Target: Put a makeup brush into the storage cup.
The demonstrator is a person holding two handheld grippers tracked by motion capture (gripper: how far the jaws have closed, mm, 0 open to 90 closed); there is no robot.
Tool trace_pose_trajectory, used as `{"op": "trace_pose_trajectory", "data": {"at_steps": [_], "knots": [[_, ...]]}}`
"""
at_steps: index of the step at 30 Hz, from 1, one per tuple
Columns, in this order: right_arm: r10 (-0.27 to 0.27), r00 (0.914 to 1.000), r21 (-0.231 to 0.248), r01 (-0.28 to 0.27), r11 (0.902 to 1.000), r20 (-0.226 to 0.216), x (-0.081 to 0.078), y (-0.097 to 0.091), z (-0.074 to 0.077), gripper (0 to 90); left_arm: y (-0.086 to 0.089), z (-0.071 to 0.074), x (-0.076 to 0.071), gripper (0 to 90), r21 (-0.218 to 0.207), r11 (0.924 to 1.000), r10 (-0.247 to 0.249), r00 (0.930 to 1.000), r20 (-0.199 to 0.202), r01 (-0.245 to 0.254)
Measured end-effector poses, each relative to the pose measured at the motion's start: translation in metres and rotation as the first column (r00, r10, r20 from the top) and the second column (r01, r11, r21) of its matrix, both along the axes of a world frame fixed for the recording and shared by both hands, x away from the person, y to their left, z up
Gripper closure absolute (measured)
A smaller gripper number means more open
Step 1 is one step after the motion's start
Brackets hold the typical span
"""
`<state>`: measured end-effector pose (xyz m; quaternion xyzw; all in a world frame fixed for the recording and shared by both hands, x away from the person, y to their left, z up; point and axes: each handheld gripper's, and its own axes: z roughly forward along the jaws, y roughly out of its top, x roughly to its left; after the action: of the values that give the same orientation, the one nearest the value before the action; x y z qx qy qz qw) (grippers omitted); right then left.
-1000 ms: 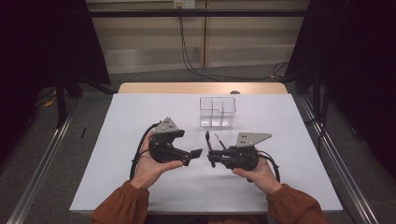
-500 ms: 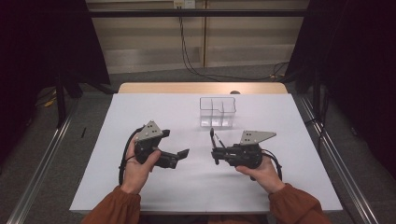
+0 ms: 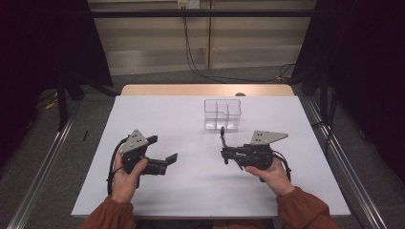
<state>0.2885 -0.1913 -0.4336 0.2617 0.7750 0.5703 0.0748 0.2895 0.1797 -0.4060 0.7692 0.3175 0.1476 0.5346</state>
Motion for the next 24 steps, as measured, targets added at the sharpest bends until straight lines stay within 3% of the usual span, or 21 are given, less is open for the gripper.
{"op": "trace_pose_trajectory", "data": {"at_steps": [3, 9, 13, 21, 24], "knots": [[0.004, 1.0000, -0.011, -0.004, 0.9999, 0.006, 0.000, 0.001, 0.000, 79.8, 0.006, -0.002, -0.002, 3.7, -0.028, 0.9994, 0.022, 0.9997, 0.007, -0.022], [-0.005, 1.0000, -0.003, 0.005, 1.0000, 0.007, 0.002, 0.000, 0.002, 79.8, 0.017, -0.009, -0.007, 4.5, -0.059, 0.9960, 0.071, 0.9958, 0.059, -0.067], [-0.025, 0.9997, 0.003, 0.025, 0.9997, 0.006, 0.006, -0.003, 0.003, 79.8, 0.024, -0.013, -0.010, 4.4, -0.064, 0.9956, 0.072, 0.9961, 0.051, -0.069], [-0.056, 0.9982, 0.007, 0.055, 0.9984, 0.020, 0.012, -0.009, 0.009, 79.8, 0.042, -0.022, -0.020, 4.3, -0.054, 0.9938, 0.101, 0.9920, 0.076, -0.097], [-0.072, 0.9972, 0.006, 0.072, 0.9974, 0.022, 0.015, -0.011, 0.011, 79.8, 0.050, -0.024, -0.025, 4.1, -0.065, 0.9942, 0.090, 0.9927, 0.080, -0.085]]}}
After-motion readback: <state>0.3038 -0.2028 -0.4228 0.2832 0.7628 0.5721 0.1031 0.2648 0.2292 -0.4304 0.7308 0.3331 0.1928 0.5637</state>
